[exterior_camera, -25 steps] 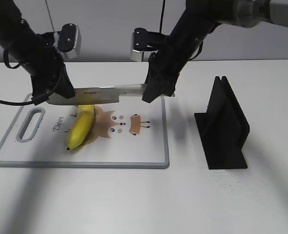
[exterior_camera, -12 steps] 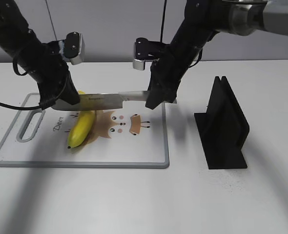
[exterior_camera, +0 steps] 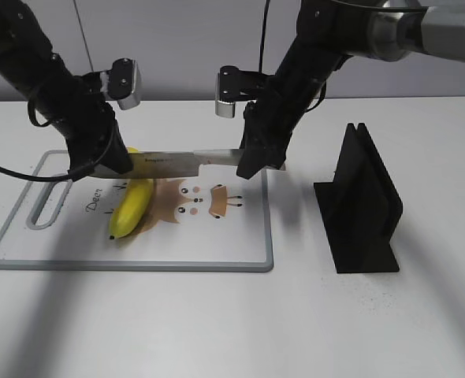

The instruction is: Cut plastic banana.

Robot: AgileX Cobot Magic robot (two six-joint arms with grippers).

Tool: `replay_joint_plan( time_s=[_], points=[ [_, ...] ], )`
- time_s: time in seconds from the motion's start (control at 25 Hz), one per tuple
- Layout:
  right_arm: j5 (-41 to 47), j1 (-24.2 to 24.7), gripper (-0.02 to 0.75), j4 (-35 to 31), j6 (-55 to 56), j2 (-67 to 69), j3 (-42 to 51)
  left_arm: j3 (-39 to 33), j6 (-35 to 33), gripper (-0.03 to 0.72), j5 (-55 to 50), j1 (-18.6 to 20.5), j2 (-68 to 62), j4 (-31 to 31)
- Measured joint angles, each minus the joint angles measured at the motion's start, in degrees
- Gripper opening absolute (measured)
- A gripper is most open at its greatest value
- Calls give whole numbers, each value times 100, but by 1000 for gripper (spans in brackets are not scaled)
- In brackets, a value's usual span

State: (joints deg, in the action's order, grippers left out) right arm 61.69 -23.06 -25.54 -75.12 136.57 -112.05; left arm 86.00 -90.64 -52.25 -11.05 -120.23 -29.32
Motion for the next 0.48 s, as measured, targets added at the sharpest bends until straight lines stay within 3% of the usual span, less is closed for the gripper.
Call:
replay_joint_plan(
  time_s=[0.48],
  points=[
    [-23,0,183,11,-25,0,0,0,0,2,37,-24,-47,5]
  ],
)
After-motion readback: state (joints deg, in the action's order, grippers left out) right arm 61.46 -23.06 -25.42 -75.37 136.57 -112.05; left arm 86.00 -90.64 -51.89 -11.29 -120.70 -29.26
